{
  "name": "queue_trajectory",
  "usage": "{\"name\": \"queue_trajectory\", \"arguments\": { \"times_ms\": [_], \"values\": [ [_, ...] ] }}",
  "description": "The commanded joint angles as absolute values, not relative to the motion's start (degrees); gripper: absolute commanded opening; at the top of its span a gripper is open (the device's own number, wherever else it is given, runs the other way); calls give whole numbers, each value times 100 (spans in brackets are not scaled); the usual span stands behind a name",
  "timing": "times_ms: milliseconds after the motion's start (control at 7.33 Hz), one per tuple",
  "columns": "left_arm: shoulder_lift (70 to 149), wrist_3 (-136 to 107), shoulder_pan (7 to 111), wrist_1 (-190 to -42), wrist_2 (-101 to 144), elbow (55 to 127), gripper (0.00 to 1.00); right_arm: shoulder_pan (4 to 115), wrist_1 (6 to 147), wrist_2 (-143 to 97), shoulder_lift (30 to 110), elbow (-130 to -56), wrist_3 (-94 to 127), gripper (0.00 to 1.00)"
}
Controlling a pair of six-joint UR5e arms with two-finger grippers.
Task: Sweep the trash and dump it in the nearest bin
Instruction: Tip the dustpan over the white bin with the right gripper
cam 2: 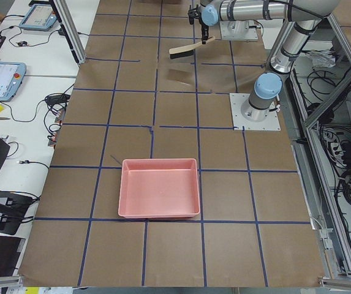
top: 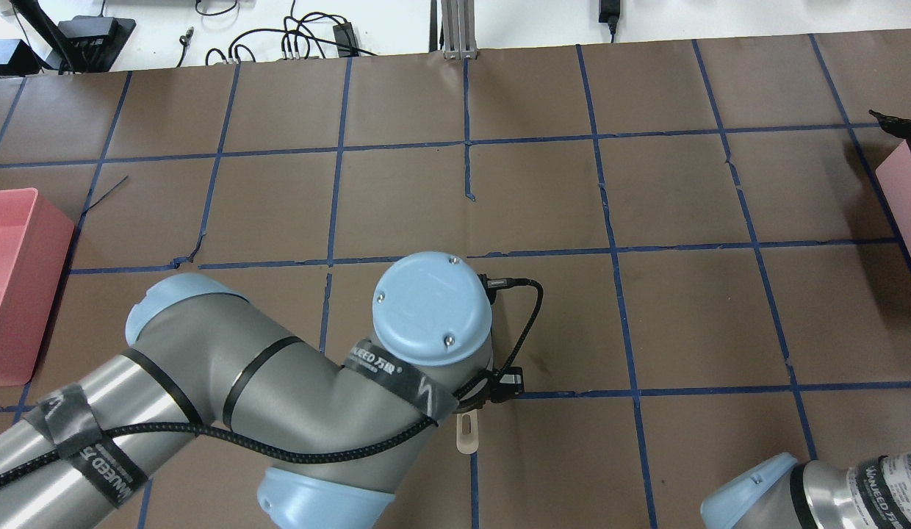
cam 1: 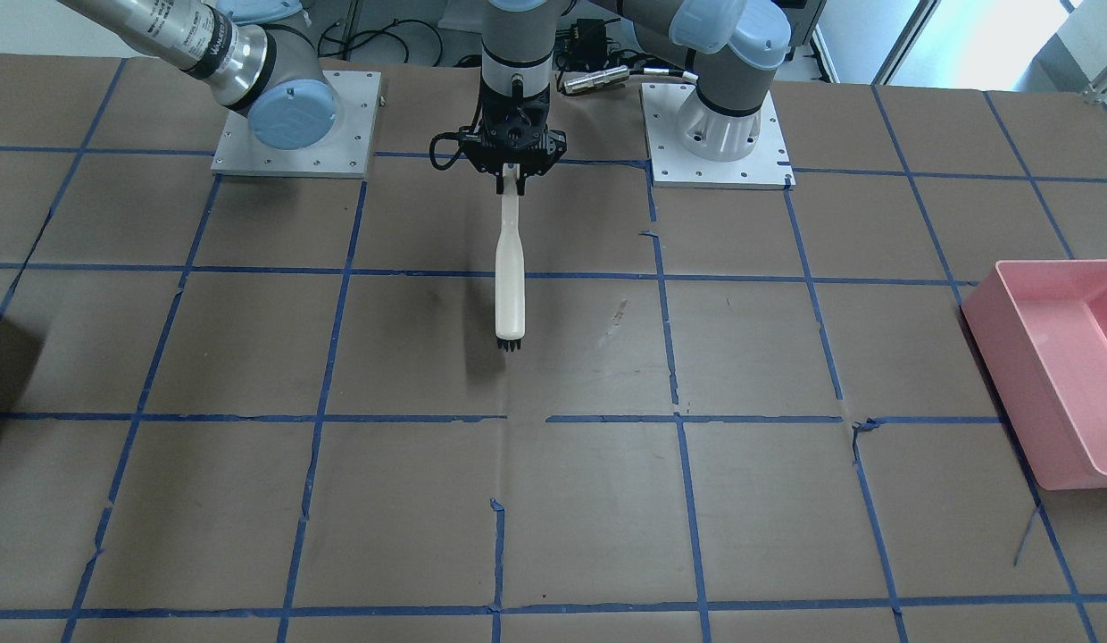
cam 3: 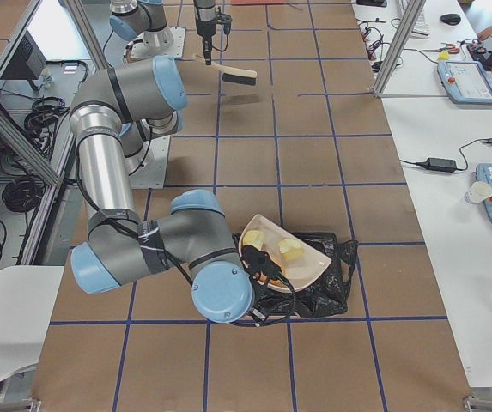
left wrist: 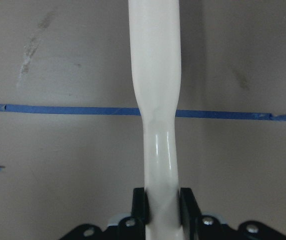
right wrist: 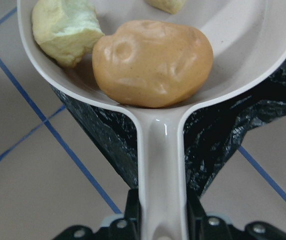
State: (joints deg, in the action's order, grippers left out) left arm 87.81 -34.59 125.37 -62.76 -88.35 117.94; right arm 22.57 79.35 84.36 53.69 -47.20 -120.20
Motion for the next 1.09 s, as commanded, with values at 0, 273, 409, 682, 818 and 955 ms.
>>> {"name": "queue_trajectory", "arguments": {
  "times_ms": [0, 273, 409, 682, 818, 955],
  "values": [
    [8667, -3147, 12734, -5758, -9078, 12093, 0, 2592, 9004, 9383, 5353, -4990, -12023, 0],
    [8464, -3294, 12876, -5294, -9306, 12522, 0, 2960, 9657, 10104, 5519, -5247, -12128, 0],
    [8438, -3574, 12902, -5239, -9308, 12646, 0, 3110, 9903, 10464, 5528, -5282, -12146, 0],
    [8464, -3770, 13051, -4837, -9325, 12954, 0, 3321, 10105, 10870, 5572, -5291, -12531, 0],
    [8507, -3953, 13052, -4808, -9316, 12955, 0, 3453, 10273, 11029, 5564, -5326, -12672, 0],
    [8508, -3999, 13087, -4808, -9325, 12981, 0, 3515, 10274, 11117, 5563, -5335, -12726, 0]
  ]
}}
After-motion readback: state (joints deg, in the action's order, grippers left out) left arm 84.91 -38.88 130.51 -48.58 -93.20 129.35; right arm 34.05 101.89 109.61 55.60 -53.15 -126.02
